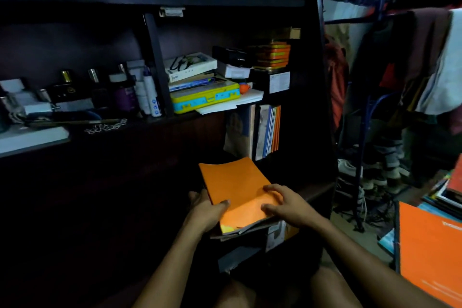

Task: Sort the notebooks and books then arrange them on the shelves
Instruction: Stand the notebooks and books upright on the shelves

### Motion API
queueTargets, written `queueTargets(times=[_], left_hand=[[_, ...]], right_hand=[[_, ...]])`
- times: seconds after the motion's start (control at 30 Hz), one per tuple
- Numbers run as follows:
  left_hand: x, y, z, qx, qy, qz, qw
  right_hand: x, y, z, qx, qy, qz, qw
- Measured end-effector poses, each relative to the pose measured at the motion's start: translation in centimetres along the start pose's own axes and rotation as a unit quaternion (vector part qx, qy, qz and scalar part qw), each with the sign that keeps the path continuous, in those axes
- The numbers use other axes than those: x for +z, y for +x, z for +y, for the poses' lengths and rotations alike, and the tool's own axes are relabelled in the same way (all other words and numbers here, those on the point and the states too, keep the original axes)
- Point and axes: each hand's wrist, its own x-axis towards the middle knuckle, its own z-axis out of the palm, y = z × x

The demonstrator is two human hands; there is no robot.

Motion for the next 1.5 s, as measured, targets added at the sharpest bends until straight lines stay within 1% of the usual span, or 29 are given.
queueTargets(times=[0.1,0.17,0.23,0.37,0.43,0.47,0.5,0.53,0.57,0.6,0.63,0.67,0.7,0.73,0.77,0.8,0.83,0.93,1.0,1.07,1.1,1.13,1.2,1.23,1.3,1.33,1.4,1.5], left_hand=[[0.4,-0.5,-0.4,0.025,0.049,0.079,0.995],[-0.1,-0.6,-0.5,0.033,0.036,0.095,0.994],[-1.2,-0.4,-1.0,0.023,-0.01,0.093,0.995],[-4.0,0.0,-3.6,-0.017,-0.131,0.102,0.986],[-4.8,-0.4,-4.4,-0.013,-0.189,0.103,0.977],[-4.9,-0.7,-4.5,-0.009,-0.216,0.104,0.971],[-4.7,-0.9,-4.3,-0.003,-0.242,0.11,0.964],[-4.3,-0.9,-3.8,0.006,-0.259,0.126,0.958],[-3.7,-1.0,-3.0,0.017,-0.262,0.152,0.953],[-2.9,-0.9,-2.0,0.03,-0.248,0.185,0.951],[-1.9,-0.9,-0.6,0.046,-0.234,0.213,0.947],[-0.8,-1.1,0.9,0.064,-0.232,0.225,0.944],[0.3,-1.2,2.5,0.08,-0.248,0.217,0.941],[1.3,-1.3,4.0,0.089,-0.266,0.195,0.94],[2.3,-1.2,5.1,0.1,-0.271,0.172,0.942],[3.1,-0.9,5.8,0.12,-0.26,0.15,0.946],[3.7,-0.5,6.1,0.148,-0.242,0.128,0.95],[4.5,1.1,5.3,0.209,-0.18,0.029,0.961],[4.3,2.2,3.9,0.219,-0.15,-0.042,0.963],[3.7,2.9,2.7,0.237,-0.117,-0.078,0.961],[3.2,2.9,2.4,0.26,-0.094,-0.079,0.958],[2.7,2.8,2.2,0.279,-0.068,-0.063,0.956],[1.5,3.0,1.5,0.295,0.009,0.017,0.955],[1.0,3.5,0.8,0.285,0.072,0.047,0.955],[0.2,4.5,-0.9,0.235,0.202,0.039,0.95],[0.1,4.9,-1.5,0.225,0.235,0.029,0.945],[0.1,5.7,-1.8,0.227,0.253,0.024,0.94],[0.4,6.4,-1.5,0.227,0.268,0.035,0.936]], right_hand=[[0.5,-0.4,0.2,-0.012,0.008,-0.004,1.0],[1.1,-0.3,-0.1,-0.03,-0.011,-0.012,0.999],[2.0,0.0,-0.7,-0.045,-0.011,-0.028,0.999],[4.6,0.9,-2.3,-0.065,0.066,-0.088,0.992],[5.3,1.2,-3.1,-0.067,0.091,-0.112,0.987],[5.4,1.4,-3.3,-0.066,0.101,-0.111,0.986],[5.3,1.7,-3.4,-0.059,0.116,-0.094,0.987],[5.0,1.9,-3.5,-0.047,0.134,-0.059,0.988],[4.8,2.1,-3.3,-0.035,0.143,-0.006,0.989],[4.6,2.3,-3.0,-0.033,0.129,0.063,0.989],[4.3,2.5,-2.7,-0.041,0.101,0.131,0.985],[4.1,2.7,-2.5,-0.057,0.089,0.177,0.979],[3.8,2.7,-2.4,-0.077,0.101,0.188,0.974],[3.4,2.5,-2.6,-0.097,0.132,0.158,0.974],[3.1,2.3,-2.8,-0.11,0.166,0.106,0.974],[2.9,2.2,-2.8,-0.118,0.195,0.059,0.972],[2.8,2.2,-2.6,-0.121,0.213,0.031,0.969],[2.3,2.7,-1.2,-0.109,0.224,0.007,0.968],[2.4,3.2,-0.7,-0.104,0.206,0.013,0.973],[2.6,4.1,-0.7,-0.094,0.182,0.071,0.976],[2.7,4.6,-0.9,-0.09,0.179,0.108,0.974],[2.8,5.0,-1.0,-0.085,0.18,0.133,0.971],[3.2,5.7,-1.1,-0.088,0.184,0.142,0.969],[3.5,6.0,-1.0,-0.093,0.178,0.142,0.969],[3.8,6.4,-1.0,-0.106,0.168,0.147,0.969],[3.8,6.7,-1.1,-0.11,0.169,0.154,0.967],[3.8,7.5,-1.2,-0.114,0.176,0.176,0.962],[4.2,9.2,-1.5,-0.13,0.178,0.212,0.952]])
